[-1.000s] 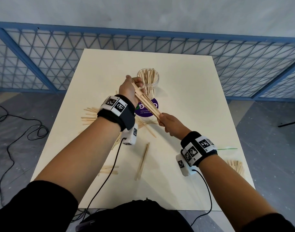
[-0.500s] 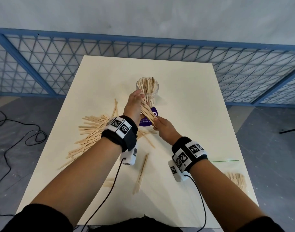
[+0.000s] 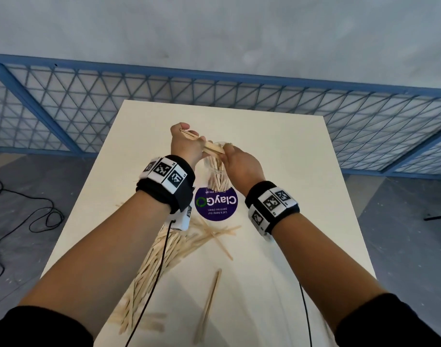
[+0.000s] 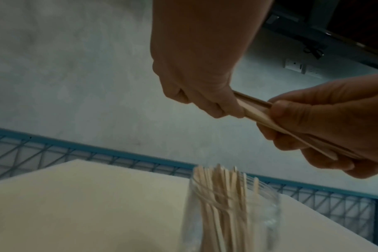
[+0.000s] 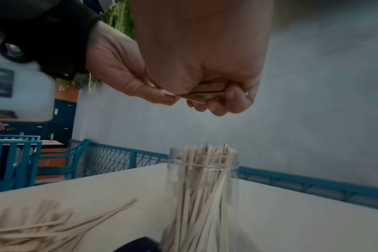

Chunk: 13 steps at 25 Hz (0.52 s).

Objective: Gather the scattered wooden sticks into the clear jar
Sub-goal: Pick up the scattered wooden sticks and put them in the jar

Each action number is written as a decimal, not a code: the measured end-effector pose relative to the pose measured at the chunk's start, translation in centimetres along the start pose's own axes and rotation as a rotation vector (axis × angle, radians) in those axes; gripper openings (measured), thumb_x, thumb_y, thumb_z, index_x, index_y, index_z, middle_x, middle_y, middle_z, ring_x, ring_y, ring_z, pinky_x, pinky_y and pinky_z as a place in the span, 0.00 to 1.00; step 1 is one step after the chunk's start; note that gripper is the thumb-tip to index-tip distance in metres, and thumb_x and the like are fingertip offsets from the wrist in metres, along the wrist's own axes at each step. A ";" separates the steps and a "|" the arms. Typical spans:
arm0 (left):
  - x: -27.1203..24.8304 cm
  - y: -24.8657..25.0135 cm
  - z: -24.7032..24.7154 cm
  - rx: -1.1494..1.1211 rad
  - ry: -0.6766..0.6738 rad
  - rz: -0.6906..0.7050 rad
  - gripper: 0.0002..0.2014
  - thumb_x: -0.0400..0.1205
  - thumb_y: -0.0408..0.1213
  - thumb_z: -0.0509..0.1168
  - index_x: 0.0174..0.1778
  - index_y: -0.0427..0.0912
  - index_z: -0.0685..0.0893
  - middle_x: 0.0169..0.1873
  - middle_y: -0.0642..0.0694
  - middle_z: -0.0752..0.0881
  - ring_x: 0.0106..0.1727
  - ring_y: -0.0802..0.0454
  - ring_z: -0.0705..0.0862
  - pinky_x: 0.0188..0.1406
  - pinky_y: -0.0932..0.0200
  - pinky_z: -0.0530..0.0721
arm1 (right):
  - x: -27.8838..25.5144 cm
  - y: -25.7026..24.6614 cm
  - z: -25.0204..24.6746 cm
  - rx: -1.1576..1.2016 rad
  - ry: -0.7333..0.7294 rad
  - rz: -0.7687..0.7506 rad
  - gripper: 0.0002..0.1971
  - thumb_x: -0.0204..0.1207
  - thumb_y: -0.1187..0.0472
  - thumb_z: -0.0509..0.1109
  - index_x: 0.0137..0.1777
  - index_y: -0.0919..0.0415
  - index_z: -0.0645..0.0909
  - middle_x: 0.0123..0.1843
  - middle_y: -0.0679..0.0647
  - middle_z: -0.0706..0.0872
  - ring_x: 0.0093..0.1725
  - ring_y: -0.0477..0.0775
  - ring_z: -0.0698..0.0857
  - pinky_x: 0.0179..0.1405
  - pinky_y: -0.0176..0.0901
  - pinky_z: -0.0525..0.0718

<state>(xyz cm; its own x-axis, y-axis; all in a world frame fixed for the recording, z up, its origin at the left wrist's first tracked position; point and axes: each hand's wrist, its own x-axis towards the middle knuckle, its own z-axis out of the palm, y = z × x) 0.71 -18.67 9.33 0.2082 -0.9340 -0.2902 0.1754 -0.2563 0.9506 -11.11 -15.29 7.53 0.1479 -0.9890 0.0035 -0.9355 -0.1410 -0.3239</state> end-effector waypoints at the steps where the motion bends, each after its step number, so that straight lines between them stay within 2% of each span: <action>1: 0.8 0.5 0.1 0.007 0.003 0.053 0.21 0.78 0.15 0.57 0.45 0.50 0.65 0.38 0.51 0.72 0.38 0.48 0.81 0.44 0.43 0.88 | 1.1 -0.1 0.0 0.033 -0.012 -0.010 0.15 0.86 0.56 0.49 0.61 0.67 0.69 0.54 0.64 0.82 0.48 0.67 0.83 0.36 0.49 0.72; 3: 1.9 1.1 0.3 0.065 -0.002 0.177 0.24 0.77 0.14 0.56 0.39 0.54 0.65 0.37 0.52 0.72 0.38 0.48 0.81 0.52 0.41 0.87 | 2.7 -0.2 0.2 0.178 -0.039 -0.009 0.14 0.85 0.59 0.50 0.61 0.69 0.68 0.54 0.67 0.81 0.48 0.67 0.81 0.40 0.52 0.74; 5: 2.7 1.3 0.5 0.170 -0.004 0.276 0.25 0.77 0.14 0.57 0.38 0.55 0.64 0.37 0.54 0.73 0.35 0.52 0.82 0.53 0.43 0.87 | 4.0 -0.1 0.8 0.320 -0.067 0.010 0.13 0.85 0.61 0.50 0.60 0.71 0.67 0.54 0.69 0.80 0.46 0.65 0.79 0.43 0.51 0.73; 7: 3.2 0.9 0.7 0.326 -0.020 0.365 0.25 0.77 0.16 0.58 0.38 0.56 0.64 0.38 0.55 0.74 0.36 0.49 0.86 0.52 0.45 0.86 | 4.7 0.1 1.4 0.343 -0.124 0.019 0.13 0.85 0.62 0.50 0.59 0.71 0.68 0.55 0.70 0.80 0.47 0.64 0.78 0.45 0.51 0.73; 8: 3.4 0.3 0.8 0.422 -0.040 0.411 0.24 0.76 0.17 0.59 0.39 0.56 0.64 0.39 0.54 0.75 0.37 0.46 0.86 0.51 0.48 0.85 | 4.7 0.2 1.6 0.304 -0.161 0.018 0.13 0.85 0.62 0.51 0.60 0.72 0.69 0.57 0.71 0.80 0.51 0.66 0.79 0.49 0.53 0.75; 9: 3.3 -0.2 1.0 0.517 -0.065 0.446 0.22 0.76 0.18 0.59 0.41 0.55 0.65 0.40 0.52 0.76 0.34 0.48 0.84 0.47 0.56 0.84 | 4.6 0.5 1.9 0.253 -0.181 0.018 0.14 0.85 0.62 0.52 0.60 0.72 0.71 0.58 0.70 0.79 0.56 0.67 0.79 0.54 0.56 0.76; 10: 3.1 -0.7 1.3 0.599 -0.098 0.468 0.20 0.76 0.19 0.60 0.43 0.53 0.65 0.39 0.50 0.77 0.29 0.52 0.80 0.39 0.65 0.79 | 4.4 0.8 2.0 0.218 -0.160 0.022 0.15 0.84 0.60 0.53 0.61 0.71 0.73 0.59 0.69 0.79 0.59 0.68 0.78 0.57 0.56 0.77; 11: 2.9 -1.2 1.6 0.657 -0.147 0.474 0.18 0.76 0.19 0.59 0.45 0.49 0.65 0.36 0.49 0.76 0.26 0.55 0.75 0.32 0.70 0.74 | 4.2 1.0 2.0 0.199 -0.107 0.035 0.15 0.83 0.60 0.56 0.62 0.70 0.73 0.60 0.67 0.78 0.61 0.66 0.77 0.60 0.56 0.76; 12: 2.8 -1.9 1.9 0.694 -0.208 0.459 0.16 0.76 0.19 0.58 0.46 0.47 0.65 0.31 0.50 0.75 0.25 0.55 0.73 0.29 0.70 0.72 | 3.9 1.3 2.2 0.175 -0.043 0.056 0.16 0.81 0.60 0.59 0.64 0.68 0.72 0.62 0.65 0.78 0.63 0.65 0.75 0.62 0.54 0.75; 13: 2.6 -2.4 2.3 0.722 -0.279 0.439 0.15 0.77 0.20 0.57 0.47 0.46 0.66 0.29 0.51 0.74 0.27 0.52 0.73 0.30 0.67 0.72 | 3.7 1.6 2.3 0.128 0.025 0.085 0.18 0.79 0.60 0.61 0.66 0.65 0.71 0.64 0.62 0.77 0.64 0.63 0.74 0.63 0.53 0.74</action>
<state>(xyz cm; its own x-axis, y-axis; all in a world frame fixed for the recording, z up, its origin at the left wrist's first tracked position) -1.40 -21.08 6.50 -0.1443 -0.9874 0.0650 -0.5345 0.1331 0.8346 -11.30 -19.05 4.83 0.0606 -0.9981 -0.0064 -0.8956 -0.0515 -0.4419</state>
